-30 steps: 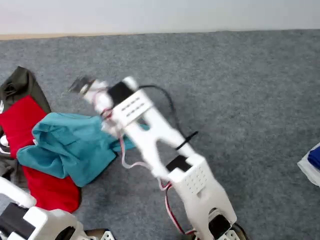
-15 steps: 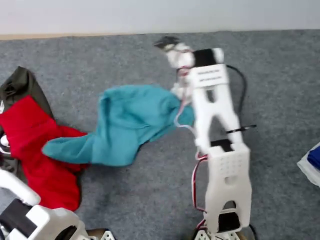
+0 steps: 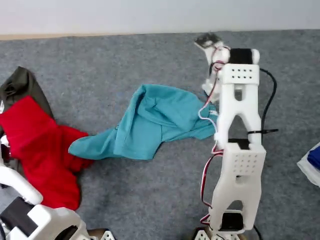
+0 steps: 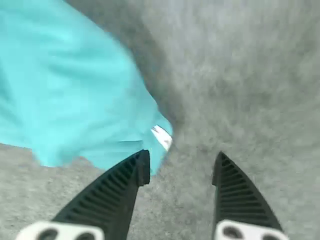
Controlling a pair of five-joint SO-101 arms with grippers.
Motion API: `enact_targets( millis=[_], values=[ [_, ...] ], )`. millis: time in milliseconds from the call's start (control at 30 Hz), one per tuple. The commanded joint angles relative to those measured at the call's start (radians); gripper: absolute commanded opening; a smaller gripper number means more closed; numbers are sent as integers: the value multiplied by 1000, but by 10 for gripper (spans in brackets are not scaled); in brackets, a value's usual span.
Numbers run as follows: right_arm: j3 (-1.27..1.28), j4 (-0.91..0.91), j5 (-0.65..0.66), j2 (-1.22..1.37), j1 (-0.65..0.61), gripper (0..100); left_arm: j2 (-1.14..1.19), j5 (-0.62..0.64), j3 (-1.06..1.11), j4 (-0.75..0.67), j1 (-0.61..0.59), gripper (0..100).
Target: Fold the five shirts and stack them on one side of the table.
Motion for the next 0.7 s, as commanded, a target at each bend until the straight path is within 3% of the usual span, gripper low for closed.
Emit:
enact_targets(
  millis=[0, 300, 667],
  values=[
    [-54, 41, -8, -145, -105, 214, -52, 8, -4, 5, 25, 133],
    [86, 42, -12, -154, -364, 175, -52, 51, -4, 3, 58, 133],
    [394, 42, 64, -137, -341, 175, -48, 51, -2, 2, 60, 133]
  ],
)
